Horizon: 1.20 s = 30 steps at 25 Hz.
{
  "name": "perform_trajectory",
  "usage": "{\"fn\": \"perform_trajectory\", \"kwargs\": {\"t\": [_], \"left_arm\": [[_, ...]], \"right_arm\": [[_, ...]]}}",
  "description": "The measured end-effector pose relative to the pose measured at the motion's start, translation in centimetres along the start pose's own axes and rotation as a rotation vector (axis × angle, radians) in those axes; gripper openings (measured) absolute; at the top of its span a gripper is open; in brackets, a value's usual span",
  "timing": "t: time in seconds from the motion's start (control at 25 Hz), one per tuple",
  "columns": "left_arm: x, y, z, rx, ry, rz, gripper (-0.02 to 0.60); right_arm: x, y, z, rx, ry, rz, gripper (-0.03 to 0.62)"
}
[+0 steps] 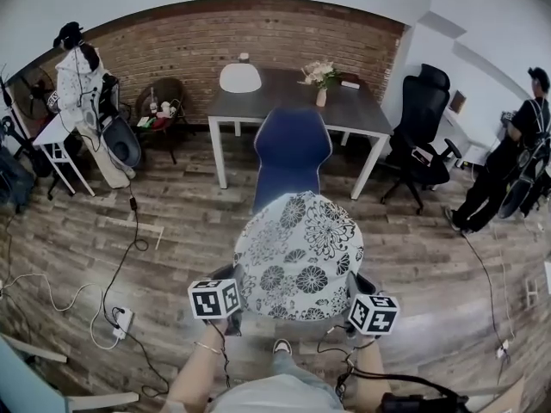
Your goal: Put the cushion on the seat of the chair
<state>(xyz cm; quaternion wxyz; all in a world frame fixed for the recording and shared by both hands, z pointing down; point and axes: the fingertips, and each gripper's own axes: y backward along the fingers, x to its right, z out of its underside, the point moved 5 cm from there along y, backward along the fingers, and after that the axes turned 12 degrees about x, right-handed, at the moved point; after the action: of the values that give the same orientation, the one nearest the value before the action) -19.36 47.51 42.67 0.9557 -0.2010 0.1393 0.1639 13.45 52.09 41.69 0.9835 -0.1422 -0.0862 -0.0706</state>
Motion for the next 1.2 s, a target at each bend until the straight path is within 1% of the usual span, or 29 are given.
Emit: {"fn": "perform_trajectory", "kwargs": {"t": [0.2,0.52,0.76,0.92,1.04,1.2], "left_arm": [[0.5,-5.1,-2.6,0.027,-0.001,-0.021,0.020],[1.6,-12.6,-5.7,0.032,0.001,-0.053,0.020],[1.2,-14.5,-5.2,0.043,-0.004,-0.060,0.020],[1.0,-15.7,-4.9,0.027,-0.025,-0.063,0.020],[0.4,-16.8,-5.1,0.025,-0.020,-0.064,0.020],[-0.7,-20.1,-5.8,0.016,-0.011,-0.060,0.020]], "right_arm": [[2.7,-5.3,-2.5,0.005,0.011,-0.025,0.021],[7.0,-12.9,-6.0,-0.004,0.013,-0.053,0.021],[8.1,-15.0,-5.6,0.008,0.013,-0.054,0.021],[8.8,-16.2,-5.1,0.006,-0.004,-0.052,0.021],[9.1,-17.2,-4.6,-0.003,-0.013,-0.045,0.021],[9.5,-20.2,-4.4,-0.027,-0.017,-0.040,0.021]]}}
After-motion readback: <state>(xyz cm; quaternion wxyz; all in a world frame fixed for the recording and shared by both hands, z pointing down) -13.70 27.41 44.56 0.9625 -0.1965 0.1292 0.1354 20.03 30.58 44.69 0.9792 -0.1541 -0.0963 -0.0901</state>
